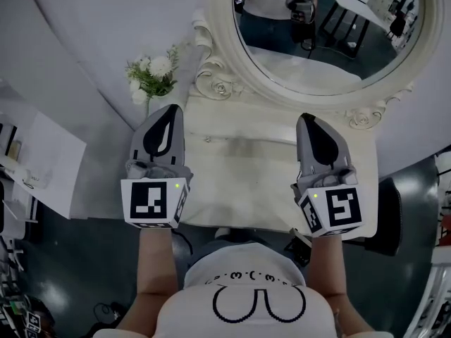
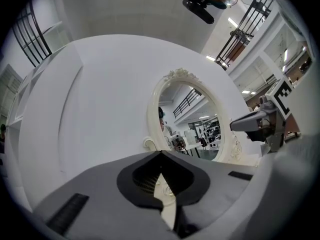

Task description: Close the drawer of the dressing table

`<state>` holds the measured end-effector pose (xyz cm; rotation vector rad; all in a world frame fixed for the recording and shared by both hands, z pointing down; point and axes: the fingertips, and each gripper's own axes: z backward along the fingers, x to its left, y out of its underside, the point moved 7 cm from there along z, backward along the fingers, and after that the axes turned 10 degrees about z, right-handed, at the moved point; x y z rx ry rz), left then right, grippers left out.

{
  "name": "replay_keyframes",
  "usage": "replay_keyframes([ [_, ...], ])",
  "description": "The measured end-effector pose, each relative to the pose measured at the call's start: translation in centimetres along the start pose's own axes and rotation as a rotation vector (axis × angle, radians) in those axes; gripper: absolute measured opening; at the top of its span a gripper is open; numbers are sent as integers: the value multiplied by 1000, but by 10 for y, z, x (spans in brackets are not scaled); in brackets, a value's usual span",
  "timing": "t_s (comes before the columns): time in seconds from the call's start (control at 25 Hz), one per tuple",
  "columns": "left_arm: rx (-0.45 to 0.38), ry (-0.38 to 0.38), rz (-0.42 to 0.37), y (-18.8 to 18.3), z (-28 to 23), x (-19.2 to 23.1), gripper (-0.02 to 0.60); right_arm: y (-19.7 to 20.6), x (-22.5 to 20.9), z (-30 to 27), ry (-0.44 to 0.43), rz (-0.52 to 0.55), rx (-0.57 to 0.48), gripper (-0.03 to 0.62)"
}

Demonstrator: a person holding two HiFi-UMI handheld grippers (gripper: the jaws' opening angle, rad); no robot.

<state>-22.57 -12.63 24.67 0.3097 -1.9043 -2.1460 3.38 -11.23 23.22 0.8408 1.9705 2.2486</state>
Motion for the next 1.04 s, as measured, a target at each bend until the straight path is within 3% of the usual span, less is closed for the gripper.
replay_keyframes([
  [1.04,23,32,31,0,-1,4,-2,-5,13,-3,-26,26,-5,0],
])
